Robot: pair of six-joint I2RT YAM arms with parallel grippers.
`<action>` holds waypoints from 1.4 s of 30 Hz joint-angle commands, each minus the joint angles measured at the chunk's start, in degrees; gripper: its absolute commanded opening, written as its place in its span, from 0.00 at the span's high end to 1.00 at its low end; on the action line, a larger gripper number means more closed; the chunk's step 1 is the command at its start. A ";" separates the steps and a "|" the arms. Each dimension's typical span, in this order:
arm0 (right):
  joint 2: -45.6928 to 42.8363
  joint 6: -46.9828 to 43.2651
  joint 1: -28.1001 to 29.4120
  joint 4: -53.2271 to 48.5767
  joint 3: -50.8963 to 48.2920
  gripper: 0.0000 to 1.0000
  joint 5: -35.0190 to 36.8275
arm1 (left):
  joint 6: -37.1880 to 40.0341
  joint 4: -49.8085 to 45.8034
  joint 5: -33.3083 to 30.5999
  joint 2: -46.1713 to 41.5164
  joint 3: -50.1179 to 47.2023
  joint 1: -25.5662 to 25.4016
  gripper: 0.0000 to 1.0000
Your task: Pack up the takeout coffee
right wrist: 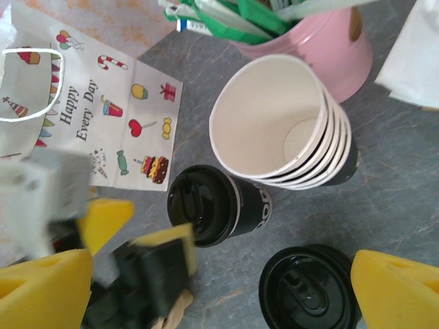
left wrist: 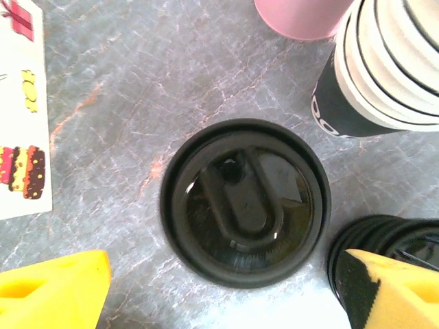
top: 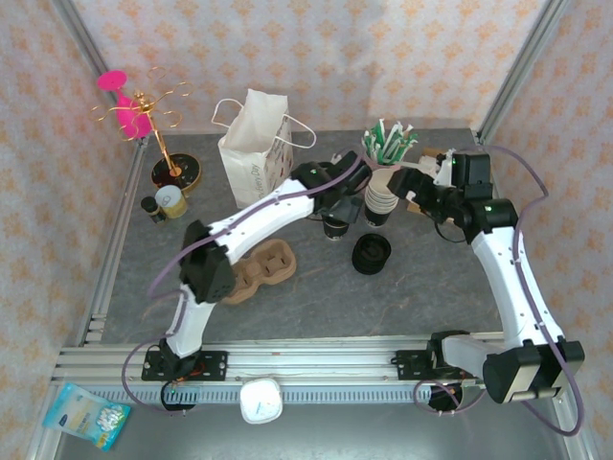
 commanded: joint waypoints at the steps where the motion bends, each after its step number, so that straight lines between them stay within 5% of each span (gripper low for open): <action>1: 0.82 -1.81 2.73 -2.86 3.84 0.04 7.23 | -1.30 8.97 1.63 -11.36 -9.79 0.54 0.11; 12: 14.49 2.63 26.23 -9.21 13.02 0.04 33.53 | -4.09 31.67 5.38 -44.99 -50.73 3.54 0.10; 17: 21.99 5.01 32.24 -9.85 15.18 0.05 37.27 | -4.06 36.84 6.97 -53.45 -60.46 5.06 0.11; 27: 32.05 6.22 33.68 -8.54 19.35 0.09 37.58 | -6.70 42.22 5.18 -61.57 -69.69 6.06 0.10; 42: 37.71 7.23 31.57 -6.05 21.33 0.21 36.62 | -7.02 42.72 3.92 -62.60 -71.69 6.78 0.10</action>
